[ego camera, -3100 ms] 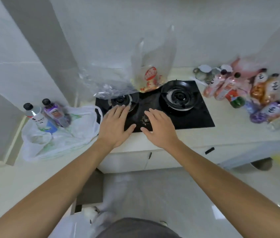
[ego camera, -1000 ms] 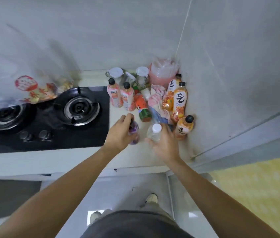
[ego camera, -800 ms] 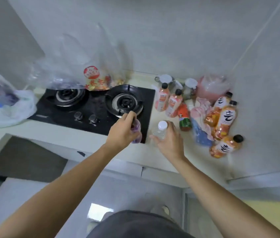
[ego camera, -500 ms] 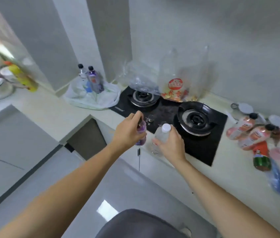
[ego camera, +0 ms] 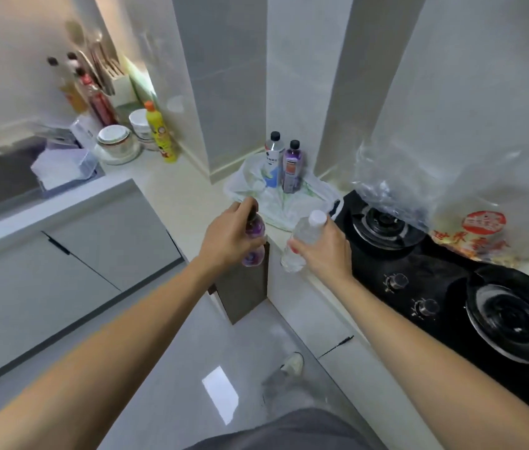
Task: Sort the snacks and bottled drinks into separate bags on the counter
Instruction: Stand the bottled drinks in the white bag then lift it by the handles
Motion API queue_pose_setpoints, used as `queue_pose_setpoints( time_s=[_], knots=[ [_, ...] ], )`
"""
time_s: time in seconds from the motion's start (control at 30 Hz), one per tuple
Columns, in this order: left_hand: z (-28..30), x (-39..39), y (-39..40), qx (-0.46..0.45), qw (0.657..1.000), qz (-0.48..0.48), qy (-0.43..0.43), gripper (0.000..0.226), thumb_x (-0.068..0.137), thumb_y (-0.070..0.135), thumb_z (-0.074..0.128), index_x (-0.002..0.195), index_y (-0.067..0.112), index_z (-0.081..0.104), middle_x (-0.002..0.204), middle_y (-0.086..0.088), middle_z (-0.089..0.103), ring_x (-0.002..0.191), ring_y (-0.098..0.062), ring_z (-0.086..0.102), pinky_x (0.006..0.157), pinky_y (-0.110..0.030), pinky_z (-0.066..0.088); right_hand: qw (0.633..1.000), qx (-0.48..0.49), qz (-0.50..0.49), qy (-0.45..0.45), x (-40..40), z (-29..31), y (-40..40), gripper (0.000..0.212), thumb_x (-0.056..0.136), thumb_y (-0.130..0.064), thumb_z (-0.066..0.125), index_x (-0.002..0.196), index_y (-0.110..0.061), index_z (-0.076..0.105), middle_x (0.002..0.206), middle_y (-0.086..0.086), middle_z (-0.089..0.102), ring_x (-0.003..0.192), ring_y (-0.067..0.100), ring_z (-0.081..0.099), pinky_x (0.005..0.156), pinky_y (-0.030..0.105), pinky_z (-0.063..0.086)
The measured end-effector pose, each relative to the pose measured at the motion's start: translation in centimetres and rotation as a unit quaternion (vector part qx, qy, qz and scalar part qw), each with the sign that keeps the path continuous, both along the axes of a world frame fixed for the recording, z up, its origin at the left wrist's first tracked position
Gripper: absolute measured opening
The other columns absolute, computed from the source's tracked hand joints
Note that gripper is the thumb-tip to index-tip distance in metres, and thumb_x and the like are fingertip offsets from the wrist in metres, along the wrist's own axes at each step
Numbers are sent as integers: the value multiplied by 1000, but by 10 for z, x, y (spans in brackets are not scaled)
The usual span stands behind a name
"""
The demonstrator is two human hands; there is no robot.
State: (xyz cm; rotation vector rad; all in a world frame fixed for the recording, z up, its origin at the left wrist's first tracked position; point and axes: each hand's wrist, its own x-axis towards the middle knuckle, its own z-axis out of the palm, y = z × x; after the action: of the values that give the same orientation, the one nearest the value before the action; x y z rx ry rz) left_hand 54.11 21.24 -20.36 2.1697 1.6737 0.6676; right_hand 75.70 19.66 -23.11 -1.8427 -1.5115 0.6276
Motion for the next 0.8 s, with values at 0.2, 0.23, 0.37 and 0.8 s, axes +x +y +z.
queue_pose_setpoints(
  time_s=[0.2, 0.23, 0.37, 0.8],
  knots=[
    [-3, 14, 116, -15, 1000, -5, -1, 50, 73, 32, 79, 96, 24, 35, 92, 4, 50, 76, -25, 45, 57, -33, 30, 1000, 9, -17, 15, 10, -14, 113, 73, 67, -45, 92, 126, -19, 56, 121, 0, 67, 112, 28, 64, 93, 45, 54],
    [-4, 19, 134, -19, 1000, -8, -4, 51, 73, 32, 79, 96, 24, 34, 92, 3, 51, 76, -25, 45, 57, -33, 30, 1000, 8, -22, 17, 14, -17, 130, 72, 67, -44, 92, 124, -19, 56, 119, -1, 68, 111, 28, 64, 93, 46, 54],
    [-13, 45, 200, -46, 999, -20, -21, 51, 73, 27, 78, 95, 25, 32, 94, 1, 50, 78, -26, 45, 60, -38, 38, 999, -16, -37, 30, 30, -27, 187, 65, 67, -39, 94, 116, -19, 55, 113, -1, 67, 106, 25, 64, 93, 46, 54],
    [-92, 89, 314, -69, 988, -138, 22, 62, 80, 38, 82, 120, 18, 40, 115, -5, 48, 101, -29, 49, 66, -48, 54, 996, -62, -67, 8, 35, -72, 277, 65, 70, -32, 95, 118, -15, 54, 112, 1, 64, 102, 24, 62, 89, 47, 54]
  ],
)
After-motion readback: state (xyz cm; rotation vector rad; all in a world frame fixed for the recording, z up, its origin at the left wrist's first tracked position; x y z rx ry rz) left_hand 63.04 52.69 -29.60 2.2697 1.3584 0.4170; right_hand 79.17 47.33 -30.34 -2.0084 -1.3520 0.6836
